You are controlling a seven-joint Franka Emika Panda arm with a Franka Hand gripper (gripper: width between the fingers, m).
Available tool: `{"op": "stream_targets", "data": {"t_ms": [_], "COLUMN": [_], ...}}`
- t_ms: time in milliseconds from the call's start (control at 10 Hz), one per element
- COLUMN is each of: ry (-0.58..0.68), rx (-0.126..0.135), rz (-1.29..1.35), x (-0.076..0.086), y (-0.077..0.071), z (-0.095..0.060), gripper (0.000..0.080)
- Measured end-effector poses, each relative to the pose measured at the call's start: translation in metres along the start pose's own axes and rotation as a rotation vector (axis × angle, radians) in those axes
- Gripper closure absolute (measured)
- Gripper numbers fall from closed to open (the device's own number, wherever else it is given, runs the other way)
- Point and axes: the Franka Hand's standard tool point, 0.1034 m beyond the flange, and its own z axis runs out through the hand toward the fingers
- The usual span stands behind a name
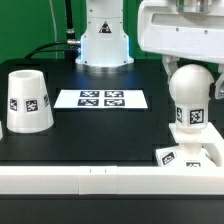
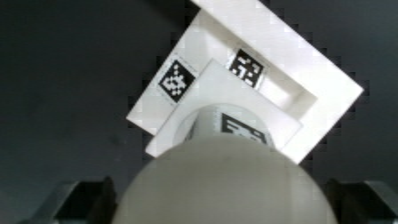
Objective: Assemble lamp
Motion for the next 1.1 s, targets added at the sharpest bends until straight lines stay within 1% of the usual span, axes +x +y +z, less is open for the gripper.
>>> {"op": "stream_targets", "data": {"t_ms": [200,500,700,800,900,1000,1100], "ry": [-0.015,-0.027,-0.036,-0.036,-0.040,-0.039,-0.040], "rx": [0.005,0.015,0.017,0.017,0.006,0.002,0.001], "rz": [0.173,0.351,0.339,0.313,0.176,0.132,0.013], "x": [-0.005,-0.008,-0.011,-0.011,-0.009,-0.010,-0.012], "y": [-0.002,-0.006,-0.006,-0.006,-0.003,-0.003,-0.003], "z": [0.000,-0.001,0.000,0.000,0.000,0.000,0.001], "gripper": [0.0222,0.0222,0.0120,0.0120,0.0103,0.0103,0.0103]}}
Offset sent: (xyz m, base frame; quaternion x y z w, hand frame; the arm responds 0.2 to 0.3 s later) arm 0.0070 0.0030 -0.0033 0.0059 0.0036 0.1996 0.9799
